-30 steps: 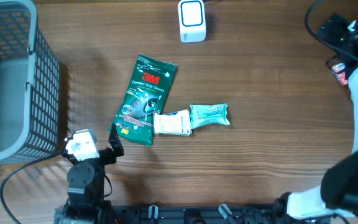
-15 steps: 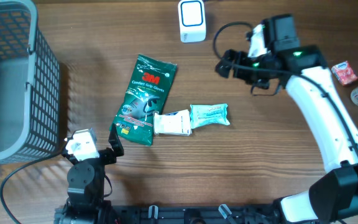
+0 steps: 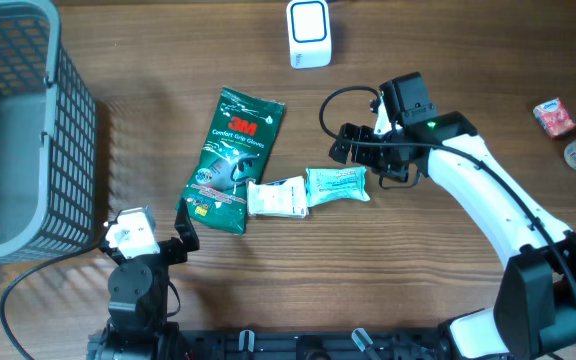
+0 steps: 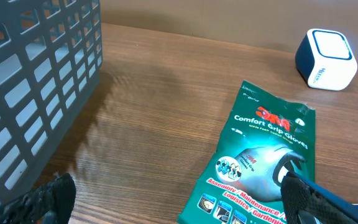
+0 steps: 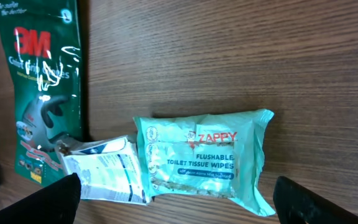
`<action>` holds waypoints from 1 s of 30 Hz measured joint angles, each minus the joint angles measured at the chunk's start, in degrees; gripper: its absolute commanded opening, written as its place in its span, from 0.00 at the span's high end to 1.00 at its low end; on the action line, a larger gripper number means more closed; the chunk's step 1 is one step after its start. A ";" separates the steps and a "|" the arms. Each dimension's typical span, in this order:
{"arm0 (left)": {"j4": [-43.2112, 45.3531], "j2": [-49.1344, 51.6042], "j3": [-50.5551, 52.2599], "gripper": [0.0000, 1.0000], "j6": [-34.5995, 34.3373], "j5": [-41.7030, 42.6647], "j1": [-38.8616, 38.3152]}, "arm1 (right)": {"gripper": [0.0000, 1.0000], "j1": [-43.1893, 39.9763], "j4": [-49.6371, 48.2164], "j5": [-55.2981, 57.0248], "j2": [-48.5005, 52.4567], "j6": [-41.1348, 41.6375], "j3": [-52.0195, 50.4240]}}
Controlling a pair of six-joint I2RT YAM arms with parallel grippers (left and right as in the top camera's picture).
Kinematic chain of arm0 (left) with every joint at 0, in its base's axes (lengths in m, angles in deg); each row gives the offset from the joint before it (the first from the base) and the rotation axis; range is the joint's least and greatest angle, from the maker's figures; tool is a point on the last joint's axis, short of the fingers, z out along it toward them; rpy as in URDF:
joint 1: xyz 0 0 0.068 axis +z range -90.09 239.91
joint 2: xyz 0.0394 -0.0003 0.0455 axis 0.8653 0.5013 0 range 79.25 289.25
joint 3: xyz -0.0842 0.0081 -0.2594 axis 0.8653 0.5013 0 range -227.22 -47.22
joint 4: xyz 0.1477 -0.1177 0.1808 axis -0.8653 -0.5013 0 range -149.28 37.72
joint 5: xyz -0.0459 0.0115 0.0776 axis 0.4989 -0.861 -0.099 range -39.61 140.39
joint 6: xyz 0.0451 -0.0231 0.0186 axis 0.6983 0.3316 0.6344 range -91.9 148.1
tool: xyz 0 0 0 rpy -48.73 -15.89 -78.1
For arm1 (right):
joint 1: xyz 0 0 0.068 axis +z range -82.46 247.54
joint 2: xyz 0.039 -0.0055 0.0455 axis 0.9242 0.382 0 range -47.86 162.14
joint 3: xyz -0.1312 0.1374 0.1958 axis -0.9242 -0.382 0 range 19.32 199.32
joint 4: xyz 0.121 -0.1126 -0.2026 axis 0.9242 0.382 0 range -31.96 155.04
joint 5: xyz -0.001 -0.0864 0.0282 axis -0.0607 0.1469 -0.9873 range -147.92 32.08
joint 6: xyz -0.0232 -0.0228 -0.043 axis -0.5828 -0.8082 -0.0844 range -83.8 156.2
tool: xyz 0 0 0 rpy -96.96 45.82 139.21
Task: Scan the item barcode
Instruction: 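Reach the right gripper to the light-green wipes pack and grasp it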
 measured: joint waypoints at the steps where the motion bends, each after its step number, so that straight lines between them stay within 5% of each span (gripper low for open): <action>1: 0.00 0.00 0.00 0.00 0.00 0.00 0.00 | 0.00 -0.02 -0.39 0.00 0.35 0.00 0.00; 14: 0.00 0.00 0.00 0.00 0.00 0.00 0.00 | 0.21 -0.02 5.07 -0.72 13.07 3.80 -0.46; 16: 0.00 0.00 0.00 0.00 0.00 0.00 0.00 | 0.37 0.00 6.19 -1.31 13.07 6.60 -0.63; 19: 0.00 0.00 0.00 0.00 -0.02 0.00 0.00 | 0.94 -0.02 2.38 -3.85 12.98 10.01 -2.40; 26: 0.00 0.00 0.00 0.00 0.00 0.00 0.00 | 0.96 -0.61 -5.97 -11.26 10.71 11.52 -6.91; 30: 0.00 0.00 0.00 0.00 0.00 0.00 0.00 | 0.96 -0.72 -6.64 -11.91 9.55 1.90 -6.43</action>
